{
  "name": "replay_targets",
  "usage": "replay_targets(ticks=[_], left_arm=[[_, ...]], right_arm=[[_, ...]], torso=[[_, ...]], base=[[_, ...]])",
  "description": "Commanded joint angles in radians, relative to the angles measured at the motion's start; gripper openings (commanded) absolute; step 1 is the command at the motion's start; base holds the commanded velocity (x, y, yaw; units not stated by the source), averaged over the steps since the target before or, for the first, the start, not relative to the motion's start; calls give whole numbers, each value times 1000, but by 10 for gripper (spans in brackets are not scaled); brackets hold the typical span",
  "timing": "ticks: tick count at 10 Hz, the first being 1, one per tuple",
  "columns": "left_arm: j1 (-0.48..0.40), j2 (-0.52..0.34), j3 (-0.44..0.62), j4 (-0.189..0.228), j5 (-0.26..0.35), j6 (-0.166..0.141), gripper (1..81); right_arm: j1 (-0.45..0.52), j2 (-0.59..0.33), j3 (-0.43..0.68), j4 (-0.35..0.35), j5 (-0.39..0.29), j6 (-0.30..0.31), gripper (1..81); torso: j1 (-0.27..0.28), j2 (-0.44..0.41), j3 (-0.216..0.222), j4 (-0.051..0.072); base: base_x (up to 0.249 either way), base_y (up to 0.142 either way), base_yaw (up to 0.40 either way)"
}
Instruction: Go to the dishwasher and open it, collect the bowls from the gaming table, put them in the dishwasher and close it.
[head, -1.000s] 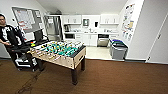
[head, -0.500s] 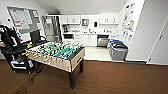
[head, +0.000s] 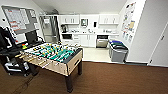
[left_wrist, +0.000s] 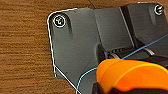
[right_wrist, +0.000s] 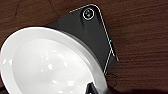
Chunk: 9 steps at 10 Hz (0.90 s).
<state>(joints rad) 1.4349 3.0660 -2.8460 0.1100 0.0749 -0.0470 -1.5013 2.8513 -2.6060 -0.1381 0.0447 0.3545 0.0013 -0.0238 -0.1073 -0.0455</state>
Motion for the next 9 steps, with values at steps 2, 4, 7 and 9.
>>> replay_targets(ticks=[2, 4, 7, 9], left_arm=[[-47, -2, -4, 8, 59, 9, 10], [-47, -1, -3, 10, 57, 9, 10], [-47, -1, -3, 10, 57, 9, 10], [-47, -1, -3, 8, 57, 9, 10]], right_arm=[[45, -14, 1, -9, -46, -3, 10], [45, -14, 1, -9, -46, -3, 10], [45, -13, 1, -9, -46, -5, 10], [45, -13, 1, -9, -46, -3, 10]], torso=[[0, 0, 0, 0], [0, 0, 0, 0], [0, 0, 0, 0], [1, 0, 0, 0]], base=[[191, -100, 0], [192, -100, 0], [191, -100, 0], [192, -80, 0]])
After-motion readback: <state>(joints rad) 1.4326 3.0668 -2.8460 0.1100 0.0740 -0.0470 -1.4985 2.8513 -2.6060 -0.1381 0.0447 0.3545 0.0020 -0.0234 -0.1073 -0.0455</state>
